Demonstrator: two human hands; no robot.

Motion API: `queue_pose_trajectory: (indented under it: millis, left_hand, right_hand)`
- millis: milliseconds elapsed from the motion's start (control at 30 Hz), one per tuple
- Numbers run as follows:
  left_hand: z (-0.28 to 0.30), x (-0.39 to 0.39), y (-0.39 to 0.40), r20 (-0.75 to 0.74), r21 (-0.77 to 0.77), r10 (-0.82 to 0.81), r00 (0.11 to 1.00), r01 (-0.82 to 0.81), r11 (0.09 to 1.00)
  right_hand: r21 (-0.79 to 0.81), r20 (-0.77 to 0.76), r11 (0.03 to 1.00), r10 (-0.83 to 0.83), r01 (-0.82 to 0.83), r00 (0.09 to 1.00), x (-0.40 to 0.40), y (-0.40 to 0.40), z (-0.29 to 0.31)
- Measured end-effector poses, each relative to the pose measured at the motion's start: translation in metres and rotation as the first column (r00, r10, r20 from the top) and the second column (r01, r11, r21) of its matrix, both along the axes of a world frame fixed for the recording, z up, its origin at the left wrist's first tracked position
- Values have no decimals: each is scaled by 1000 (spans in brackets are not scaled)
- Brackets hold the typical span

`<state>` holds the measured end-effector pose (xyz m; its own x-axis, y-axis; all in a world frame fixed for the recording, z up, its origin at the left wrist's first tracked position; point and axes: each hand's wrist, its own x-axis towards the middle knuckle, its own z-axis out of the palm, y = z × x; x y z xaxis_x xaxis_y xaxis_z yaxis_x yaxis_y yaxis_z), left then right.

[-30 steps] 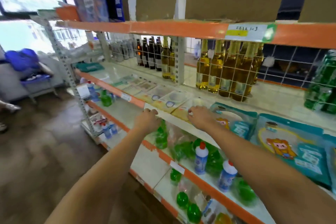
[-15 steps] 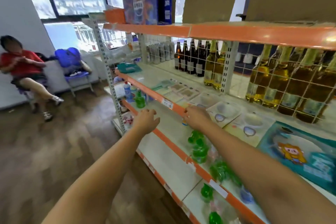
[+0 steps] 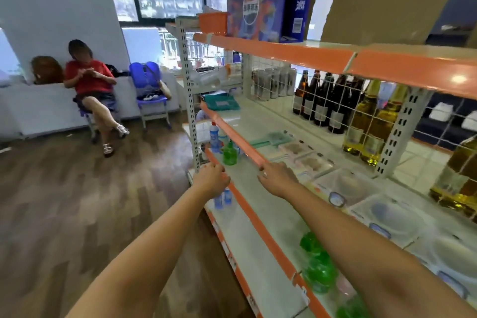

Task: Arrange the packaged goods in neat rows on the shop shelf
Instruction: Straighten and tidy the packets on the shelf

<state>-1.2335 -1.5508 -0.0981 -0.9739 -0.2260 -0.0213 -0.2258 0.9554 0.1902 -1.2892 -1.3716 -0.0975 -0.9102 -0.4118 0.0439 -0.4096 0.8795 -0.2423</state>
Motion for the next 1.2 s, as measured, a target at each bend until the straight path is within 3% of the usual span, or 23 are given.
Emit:
queue_pose_trajectory:
  millis: [267, 500, 700, 900, 1200]
  left_hand:
    - [1, -54, -45, -44, 28, 143, 989, -142, 990]
    - [-24, -84, -83, 59, 59, 233, 971, -236, 970]
    - [-29, -123, -141, 91, 26, 220, 971, -223, 974]
    - [-14, -174, -209, 21, -4, 164, 986, -164, 987]
    - [-41, -247, -267, 72, 53, 98, 993, -102, 993]
  right_hand:
    - [-36, -30, 996, 85, -86, 996, -79, -52, 7]
    - [17, 62, 975, 220, -221, 974, -120, -107, -26]
    - [-37, 70, 978, 207, -205, 976, -167, -164, -28]
    - [-66, -4, 981, 185, -185, 983, -214, -217, -15]
    - [72, -6, 980, 185, -184, 983, -259, -280, -40]
